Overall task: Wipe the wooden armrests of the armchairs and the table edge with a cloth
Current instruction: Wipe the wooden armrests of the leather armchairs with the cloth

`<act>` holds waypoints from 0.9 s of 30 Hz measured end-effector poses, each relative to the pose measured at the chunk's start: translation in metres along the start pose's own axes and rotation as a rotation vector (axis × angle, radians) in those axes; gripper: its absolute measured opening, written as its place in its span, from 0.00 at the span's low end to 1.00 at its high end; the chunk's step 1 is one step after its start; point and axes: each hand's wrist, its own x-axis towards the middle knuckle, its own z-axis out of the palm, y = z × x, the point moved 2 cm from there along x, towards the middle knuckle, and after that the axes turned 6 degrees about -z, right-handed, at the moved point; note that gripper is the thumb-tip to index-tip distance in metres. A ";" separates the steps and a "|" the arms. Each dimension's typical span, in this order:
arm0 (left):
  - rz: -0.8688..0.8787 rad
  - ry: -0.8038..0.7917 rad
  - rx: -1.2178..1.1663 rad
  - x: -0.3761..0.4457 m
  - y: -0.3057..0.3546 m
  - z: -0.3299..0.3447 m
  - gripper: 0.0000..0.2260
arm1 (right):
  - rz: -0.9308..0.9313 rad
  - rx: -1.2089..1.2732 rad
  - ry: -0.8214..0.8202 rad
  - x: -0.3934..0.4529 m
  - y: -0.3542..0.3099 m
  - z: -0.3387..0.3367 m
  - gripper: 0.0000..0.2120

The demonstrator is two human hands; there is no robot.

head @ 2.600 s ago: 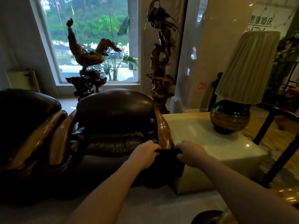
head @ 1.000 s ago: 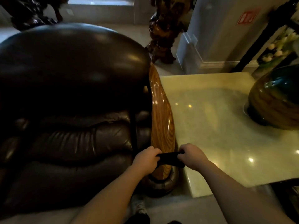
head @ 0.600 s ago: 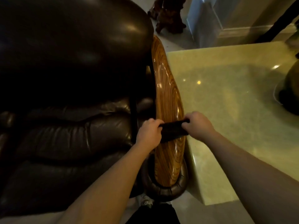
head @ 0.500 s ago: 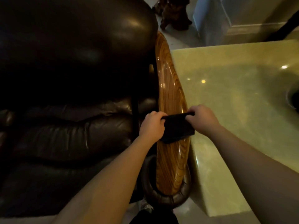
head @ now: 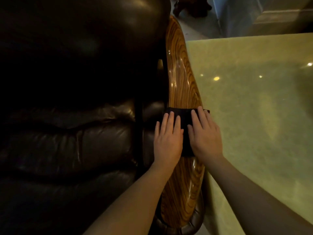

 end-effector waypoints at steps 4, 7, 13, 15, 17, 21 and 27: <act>0.022 -0.003 0.045 0.004 -0.003 0.012 0.22 | 0.012 0.017 0.052 -0.003 -0.003 0.018 0.23; 0.017 -0.002 0.038 0.007 -0.006 0.017 0.23 | 0.050 0.049 0.051 -0.002 -0.005 0.026 0.23; -0.068 -0.021 -0.006 0.015 -0.008 0.022 0.24 | 0.115 0.010 0.025 0.008 -0.003 0.034 0.26; -0.074 -0.030 -0.002 0.021 -0.008 0.020 0.24 | 0.115 0.002 0.004 0.014 -0.002 0.034 0.27; -0.072 -0.045 0.000 0.027 -0.008 0.017 0.24 | 0.110 0.006 -0.018 0.020 -0.002 0.032 0.27; -0.081 -0.049 0.006 0.047 -0.005 0.011 0.24 | 0.105 0.016 -0.048 0.042 0.001 0.029 0.27; -0.105 -0.079 -0.016 0.081 -0.005 0.010 0.25 | 0.048 0.016 -0.058 0.078 0.006 0.026 0.27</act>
